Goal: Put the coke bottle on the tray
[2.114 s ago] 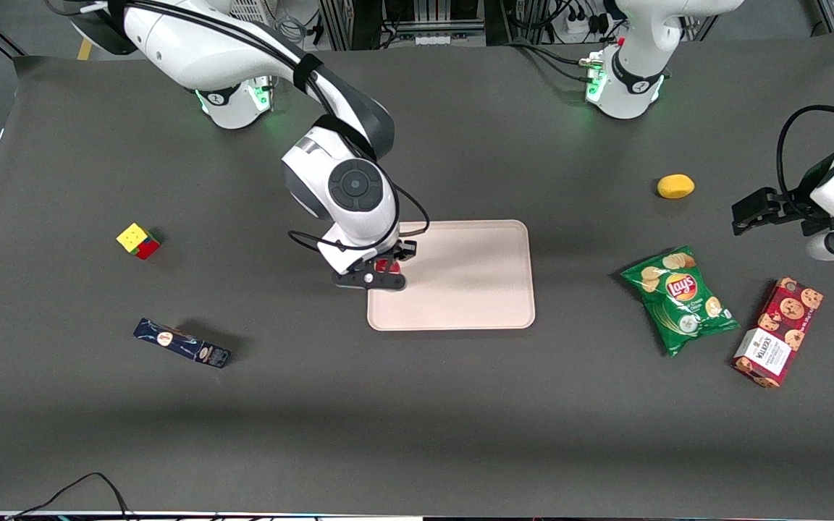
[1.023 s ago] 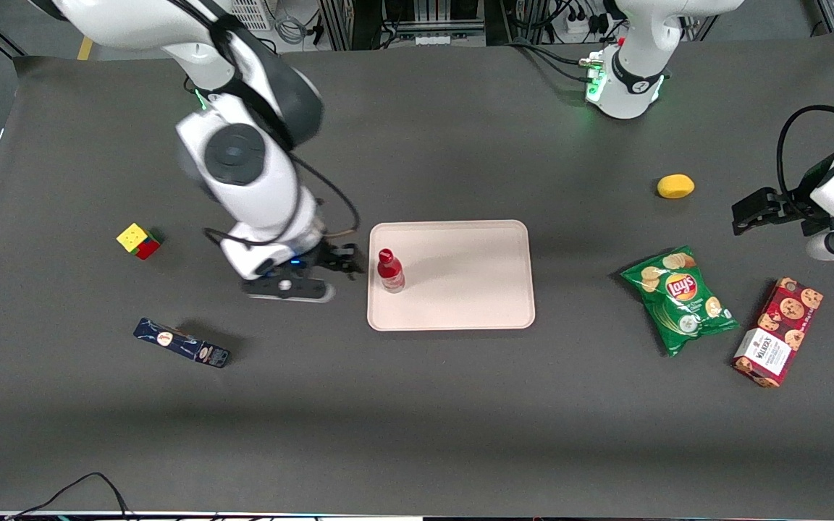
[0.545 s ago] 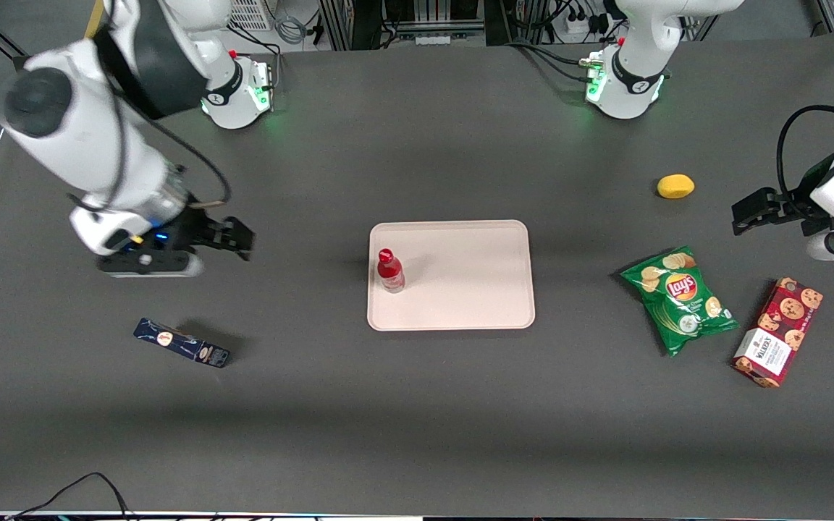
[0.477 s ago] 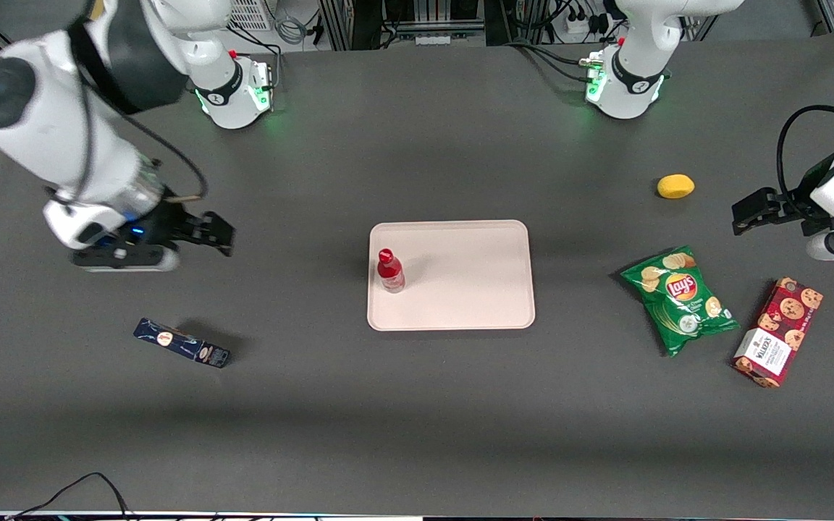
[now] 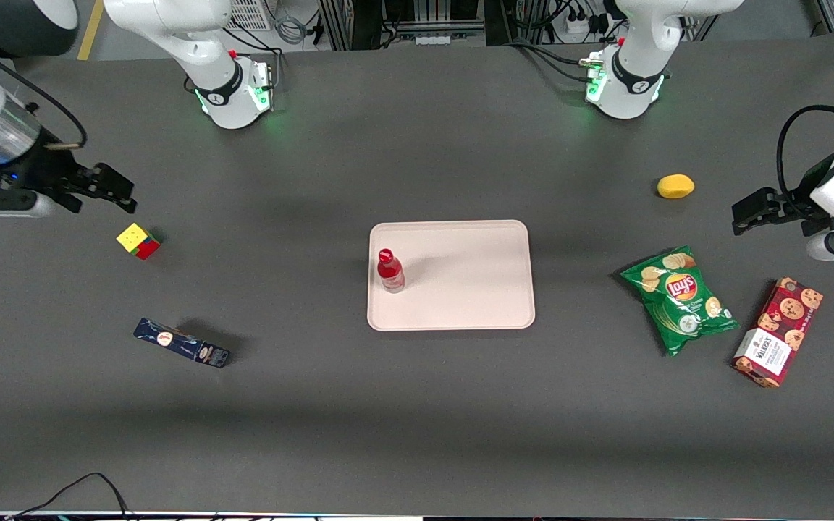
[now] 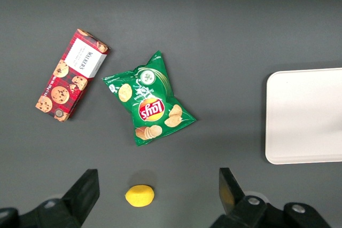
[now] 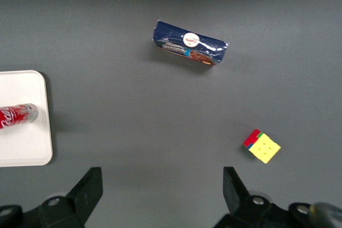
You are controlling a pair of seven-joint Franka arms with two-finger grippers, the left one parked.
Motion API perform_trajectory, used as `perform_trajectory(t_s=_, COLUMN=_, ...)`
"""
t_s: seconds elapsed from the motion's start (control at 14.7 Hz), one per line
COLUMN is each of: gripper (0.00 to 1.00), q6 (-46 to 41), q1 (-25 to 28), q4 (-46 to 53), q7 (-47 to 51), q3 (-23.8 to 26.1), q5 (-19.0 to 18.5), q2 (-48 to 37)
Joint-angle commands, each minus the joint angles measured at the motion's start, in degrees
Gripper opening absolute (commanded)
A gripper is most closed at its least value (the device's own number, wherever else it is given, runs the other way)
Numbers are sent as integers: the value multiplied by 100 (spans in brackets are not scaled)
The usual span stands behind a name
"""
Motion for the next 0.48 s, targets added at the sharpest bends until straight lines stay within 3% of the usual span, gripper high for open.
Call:
perform_trajectory(t_s=0.0, gripper=100, q6=-102, q1=44, q4=98, q7=-463, q3=-171, q5=63, q2=-67)
perform_trajectory(t_s=0.41, gripper=100, q6=-112, q1=70, q4=266, q7=-402, q3=-153, q5=-104, q2=214)
